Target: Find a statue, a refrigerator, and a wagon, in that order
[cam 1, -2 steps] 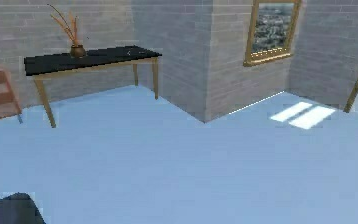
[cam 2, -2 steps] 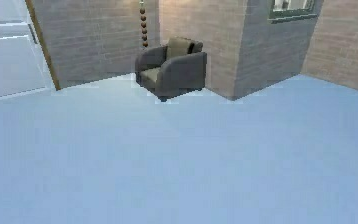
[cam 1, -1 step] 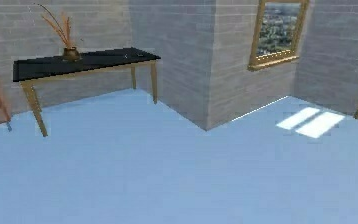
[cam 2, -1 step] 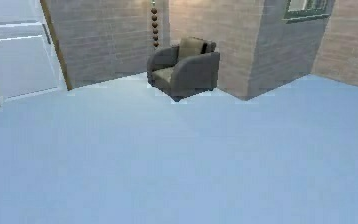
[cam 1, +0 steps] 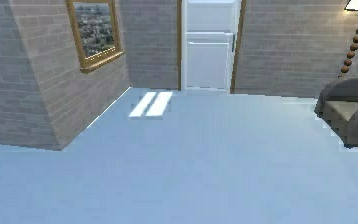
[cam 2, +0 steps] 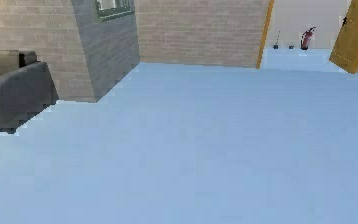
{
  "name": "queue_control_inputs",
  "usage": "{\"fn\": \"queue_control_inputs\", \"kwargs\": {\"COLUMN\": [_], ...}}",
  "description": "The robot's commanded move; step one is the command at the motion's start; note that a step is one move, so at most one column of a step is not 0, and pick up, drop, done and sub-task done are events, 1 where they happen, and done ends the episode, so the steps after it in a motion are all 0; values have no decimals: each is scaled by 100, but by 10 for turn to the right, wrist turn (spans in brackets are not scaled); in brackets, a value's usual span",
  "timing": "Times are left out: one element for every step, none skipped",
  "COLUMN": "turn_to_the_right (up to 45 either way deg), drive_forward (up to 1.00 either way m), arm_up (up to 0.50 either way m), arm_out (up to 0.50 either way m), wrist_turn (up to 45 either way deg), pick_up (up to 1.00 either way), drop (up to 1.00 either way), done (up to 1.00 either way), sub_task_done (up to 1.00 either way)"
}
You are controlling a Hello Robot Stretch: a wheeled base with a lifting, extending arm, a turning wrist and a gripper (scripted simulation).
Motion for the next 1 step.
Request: {"fn": "queue_control_inputs", "kwargs": {"turn_to_the_right": [90], "drive_forward": [0], "arm_up": [0], "arm_out": [0], "wrist_turn": [0], "pick_up": [0], "drop": [0], "done": [0], "sub_task_done": [0]}}
